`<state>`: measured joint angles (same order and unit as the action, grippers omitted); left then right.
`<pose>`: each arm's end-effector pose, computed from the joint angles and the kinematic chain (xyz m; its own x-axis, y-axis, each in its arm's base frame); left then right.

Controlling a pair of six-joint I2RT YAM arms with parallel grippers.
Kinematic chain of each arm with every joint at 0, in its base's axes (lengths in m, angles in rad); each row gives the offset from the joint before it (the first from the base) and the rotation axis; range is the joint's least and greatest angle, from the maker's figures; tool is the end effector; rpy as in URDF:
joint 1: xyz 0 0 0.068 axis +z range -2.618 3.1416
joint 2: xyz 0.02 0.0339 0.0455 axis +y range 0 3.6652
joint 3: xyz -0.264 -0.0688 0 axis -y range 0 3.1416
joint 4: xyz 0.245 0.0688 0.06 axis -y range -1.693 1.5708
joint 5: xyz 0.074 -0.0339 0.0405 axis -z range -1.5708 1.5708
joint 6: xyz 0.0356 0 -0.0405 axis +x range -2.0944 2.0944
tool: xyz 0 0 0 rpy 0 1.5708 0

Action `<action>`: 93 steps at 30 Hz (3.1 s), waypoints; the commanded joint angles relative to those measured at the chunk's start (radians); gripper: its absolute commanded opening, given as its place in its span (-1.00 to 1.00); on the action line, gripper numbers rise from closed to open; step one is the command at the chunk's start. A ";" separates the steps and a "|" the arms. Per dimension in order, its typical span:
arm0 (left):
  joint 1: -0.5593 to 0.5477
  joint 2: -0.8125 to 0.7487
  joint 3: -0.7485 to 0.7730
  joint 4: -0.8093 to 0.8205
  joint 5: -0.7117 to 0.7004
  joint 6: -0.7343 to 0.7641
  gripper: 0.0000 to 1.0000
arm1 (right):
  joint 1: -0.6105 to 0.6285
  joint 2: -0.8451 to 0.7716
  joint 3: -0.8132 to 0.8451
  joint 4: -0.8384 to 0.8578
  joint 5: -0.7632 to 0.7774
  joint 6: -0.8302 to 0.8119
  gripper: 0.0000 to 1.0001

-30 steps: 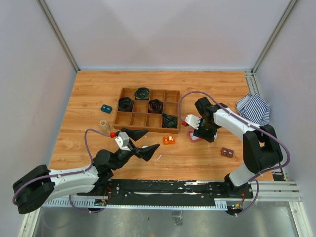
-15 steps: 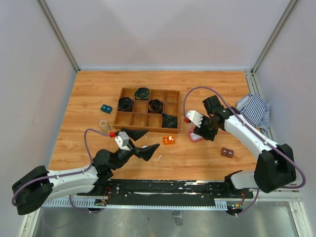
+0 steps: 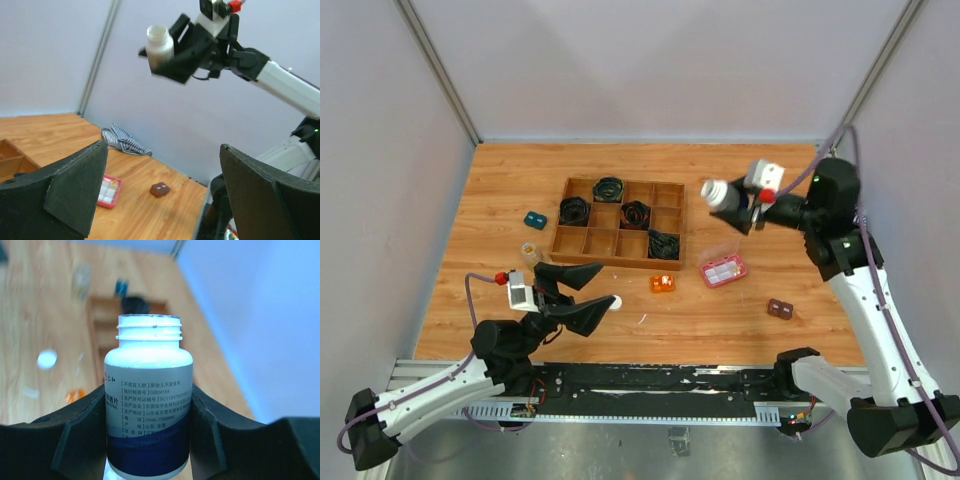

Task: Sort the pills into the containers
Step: Pour the pill from the pill bottle.

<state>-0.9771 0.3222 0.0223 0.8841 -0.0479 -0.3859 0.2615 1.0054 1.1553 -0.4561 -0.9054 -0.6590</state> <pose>0.0645 -0.0925 0.2425 -0.0174 -0.6463 -0.7629 0.8625 0.3763 -0.3384 0.1892 0.0796 0.4034 0.3112 -0.3081 -0.8990 -0.8773 0.2705 -0.3964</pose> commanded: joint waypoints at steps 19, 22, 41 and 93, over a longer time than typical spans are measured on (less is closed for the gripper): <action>0.003 0.070 0.089 -0.130 0.043 -0.068 0.98 | -0.242 -0.128 -0.316 1.731 -0.490 1.437 -0.98; 0.003 0.068 0.062 -0.127 0.017 -0.015 0.99 | -0.328 -0.159 -0.379 1.264 -0.637 1.082 -0.99; 0.003 0.332 -0.042 0.152 0.007 0.248 0.99 | -0.475 0.227 -0.384 -0.509 -0.066 -1.192 -0.99; 0.004 0.364 -0.080 0.242 0.027 0.268 0.99 | -0.074 0.490 -0.199 -0.297 0.581 -0.992 -0.99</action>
<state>-0.9771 0.6971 0.0093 1.0763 -0.0269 -0.1352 0.1490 1.4982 0.9260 -0.7238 -0.3824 -1.6783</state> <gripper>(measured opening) 0.993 0.532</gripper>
